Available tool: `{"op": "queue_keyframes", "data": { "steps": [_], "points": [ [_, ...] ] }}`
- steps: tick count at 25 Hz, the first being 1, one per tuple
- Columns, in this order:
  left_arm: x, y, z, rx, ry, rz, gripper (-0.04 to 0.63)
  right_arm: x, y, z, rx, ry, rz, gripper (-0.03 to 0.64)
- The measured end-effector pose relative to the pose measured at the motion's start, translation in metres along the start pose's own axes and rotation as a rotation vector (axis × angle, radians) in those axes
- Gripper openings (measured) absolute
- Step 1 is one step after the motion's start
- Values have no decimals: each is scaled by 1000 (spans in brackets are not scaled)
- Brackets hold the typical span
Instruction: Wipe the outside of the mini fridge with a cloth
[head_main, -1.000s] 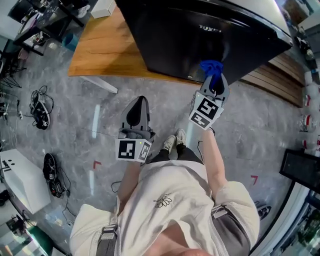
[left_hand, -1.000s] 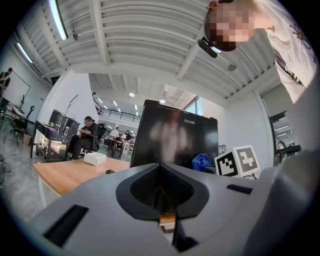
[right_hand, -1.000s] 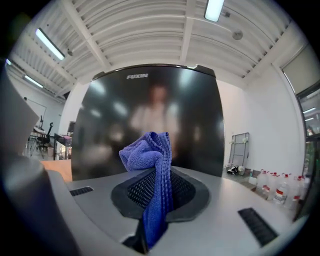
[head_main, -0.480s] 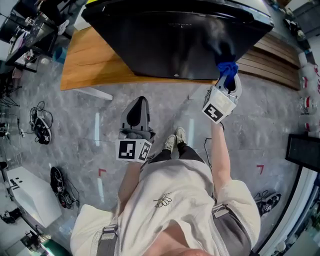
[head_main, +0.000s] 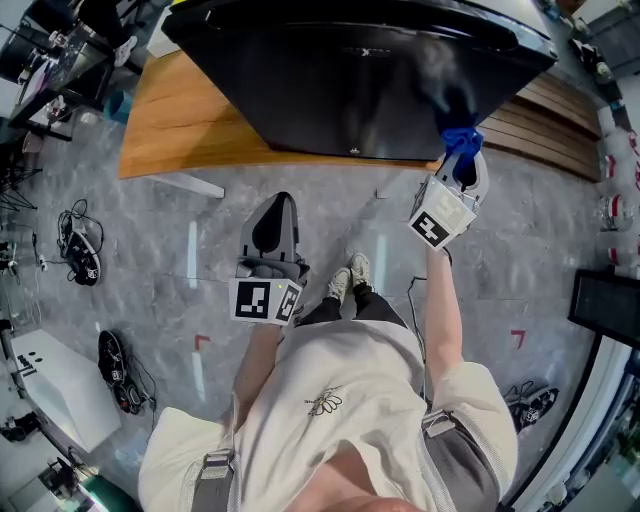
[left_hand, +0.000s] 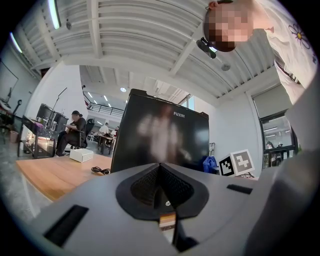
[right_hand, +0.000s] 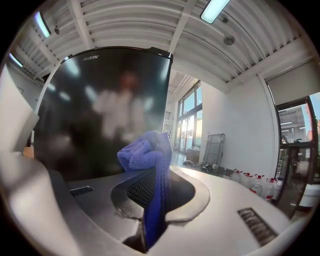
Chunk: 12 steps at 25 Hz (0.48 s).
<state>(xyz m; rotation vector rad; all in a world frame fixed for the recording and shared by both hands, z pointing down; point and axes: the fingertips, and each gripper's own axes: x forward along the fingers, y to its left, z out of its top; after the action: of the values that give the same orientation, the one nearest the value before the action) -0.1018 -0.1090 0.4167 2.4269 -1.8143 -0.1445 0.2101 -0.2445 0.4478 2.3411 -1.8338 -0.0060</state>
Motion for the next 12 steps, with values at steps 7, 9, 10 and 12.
{"op": "queue_keyframes", "data": {
  "steps": [7,9,10,12],
  "points": [
    [-12,15,-5,-3,7,38,5,-36,17,8,-8,5,63,61],
    [-16,22,-4,-5,8,53,5,-55,29,10,-7,9,101,61],
    [-19,25,-3,-4,7,60,5,-64,37,11,-3,10,128,61],
    [-25,31,-2,-5,8,75,5,-79,62,12,14,13,200,61]
  ]
}}
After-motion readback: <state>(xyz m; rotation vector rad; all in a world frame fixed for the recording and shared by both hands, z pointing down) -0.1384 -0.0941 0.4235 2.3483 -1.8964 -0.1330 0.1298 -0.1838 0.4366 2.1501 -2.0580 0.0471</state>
